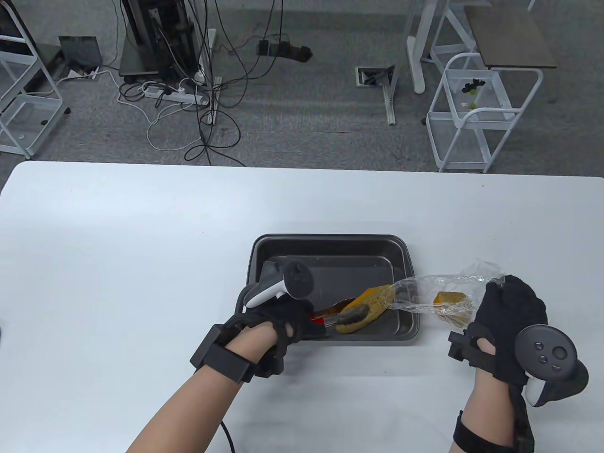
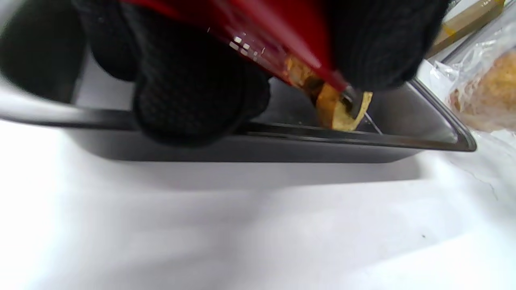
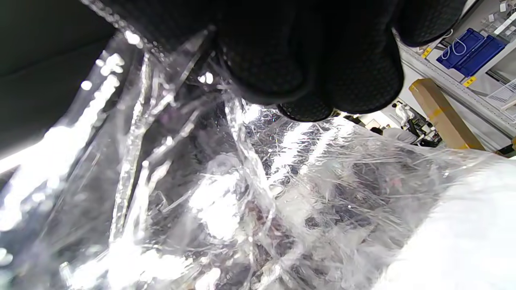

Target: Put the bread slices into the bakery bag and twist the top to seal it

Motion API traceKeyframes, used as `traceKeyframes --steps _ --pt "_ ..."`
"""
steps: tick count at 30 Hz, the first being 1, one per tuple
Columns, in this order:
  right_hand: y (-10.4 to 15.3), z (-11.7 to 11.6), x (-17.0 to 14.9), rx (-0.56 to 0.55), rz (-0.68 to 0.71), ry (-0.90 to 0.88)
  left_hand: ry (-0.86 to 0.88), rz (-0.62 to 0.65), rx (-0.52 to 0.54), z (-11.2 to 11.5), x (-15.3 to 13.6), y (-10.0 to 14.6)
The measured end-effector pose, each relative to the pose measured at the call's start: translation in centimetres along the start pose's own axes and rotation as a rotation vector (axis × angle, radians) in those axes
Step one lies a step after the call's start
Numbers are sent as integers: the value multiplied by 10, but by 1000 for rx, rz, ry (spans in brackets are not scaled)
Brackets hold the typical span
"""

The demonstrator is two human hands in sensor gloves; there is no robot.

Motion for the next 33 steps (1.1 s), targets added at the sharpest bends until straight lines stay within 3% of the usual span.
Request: traceKeyframes --steps 4,7,15,20,24,33 --pt "1 -5 0 2 7 5 -11 -26 56 -3 -16 21" --pt "6 -9 0 -53 42 35 -94 -65 134 -7 -26 42" --pt "12 -27 4 -28 105 88 -320 -114 333 -18 -38 95" --pt "17 -39 7 -11 142 116 -485 -62 519 -12 -25 132" --pt "20 -44 10 -8 167 136 -567 -6 581 0 -8 150" --pt "28 -56 19 18 260 165 -725 38 728 9 30 169"
Point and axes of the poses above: the tracker on the back of each hand, its own x axis roughly to the thumb side, its own y axis roughly from the fingertips to the wrist, z = x × y, the point moved 1 cm from there along -y, roughly from the wrist to the fingertips, and after that the axes turned 2 degrees about z, right-handed, at the moved point
